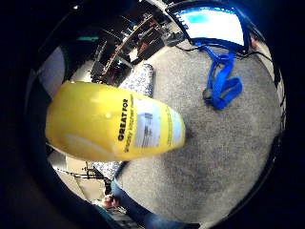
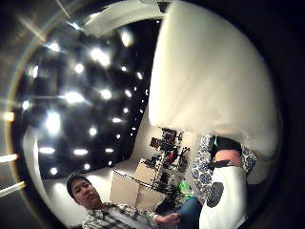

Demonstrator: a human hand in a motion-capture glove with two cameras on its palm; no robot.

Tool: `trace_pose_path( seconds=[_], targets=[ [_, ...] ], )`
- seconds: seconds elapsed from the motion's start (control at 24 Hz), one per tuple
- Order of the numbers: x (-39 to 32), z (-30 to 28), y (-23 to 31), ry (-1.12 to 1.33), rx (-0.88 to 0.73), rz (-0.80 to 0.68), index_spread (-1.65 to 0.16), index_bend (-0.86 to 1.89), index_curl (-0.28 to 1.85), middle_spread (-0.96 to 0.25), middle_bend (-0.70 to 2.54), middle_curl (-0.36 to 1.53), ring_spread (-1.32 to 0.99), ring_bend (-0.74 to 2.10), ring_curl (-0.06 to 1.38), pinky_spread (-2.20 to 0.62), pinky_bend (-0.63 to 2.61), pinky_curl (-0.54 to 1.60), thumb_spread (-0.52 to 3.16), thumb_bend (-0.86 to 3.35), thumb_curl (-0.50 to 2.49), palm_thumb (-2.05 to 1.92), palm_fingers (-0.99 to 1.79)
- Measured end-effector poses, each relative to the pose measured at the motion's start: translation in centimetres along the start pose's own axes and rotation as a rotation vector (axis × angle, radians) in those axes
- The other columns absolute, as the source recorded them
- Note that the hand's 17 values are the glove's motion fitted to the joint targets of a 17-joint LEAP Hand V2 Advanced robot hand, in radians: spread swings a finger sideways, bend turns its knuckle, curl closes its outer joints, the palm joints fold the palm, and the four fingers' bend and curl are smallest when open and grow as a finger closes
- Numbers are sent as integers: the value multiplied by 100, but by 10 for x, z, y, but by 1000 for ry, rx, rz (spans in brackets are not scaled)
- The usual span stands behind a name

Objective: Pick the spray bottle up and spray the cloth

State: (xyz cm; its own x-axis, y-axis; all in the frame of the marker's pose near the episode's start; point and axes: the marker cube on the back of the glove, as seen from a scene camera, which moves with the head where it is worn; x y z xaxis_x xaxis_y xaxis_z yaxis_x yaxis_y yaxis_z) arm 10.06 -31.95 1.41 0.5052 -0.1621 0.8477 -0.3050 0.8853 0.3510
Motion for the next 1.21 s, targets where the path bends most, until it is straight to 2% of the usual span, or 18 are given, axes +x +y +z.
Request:
trace_pose_path(
  seconds=[0.25,0.38,0.54,0.88,1.21],
  targets=[
    [1,9,-10,-70,2,-14,-32,3,15,-10,59,46,-11,71,36,9,61,26,75,3,59,113,72],
    [2,9,-15,-87,14,-9,-30,23,21,-11,55,46,-13,66,37,6,60,26,66,2,61,116,86],
    [3,9,-21,-79,48,-15,-30,33,26,-12,53,47,-16,61,36,0,53,26,54,-1,63,117,101],
    [0,15,-27,-25,75,-46,-29,31,34,-14,49,48,-19,59,40,-10,54,30,35,-3,67,116,119],
    [-13,23,-28,88,2,-75,-29,26,39,-15,49,50,-20,59,43,-14,53,33,23,-3,69,115,122]
  ],
)
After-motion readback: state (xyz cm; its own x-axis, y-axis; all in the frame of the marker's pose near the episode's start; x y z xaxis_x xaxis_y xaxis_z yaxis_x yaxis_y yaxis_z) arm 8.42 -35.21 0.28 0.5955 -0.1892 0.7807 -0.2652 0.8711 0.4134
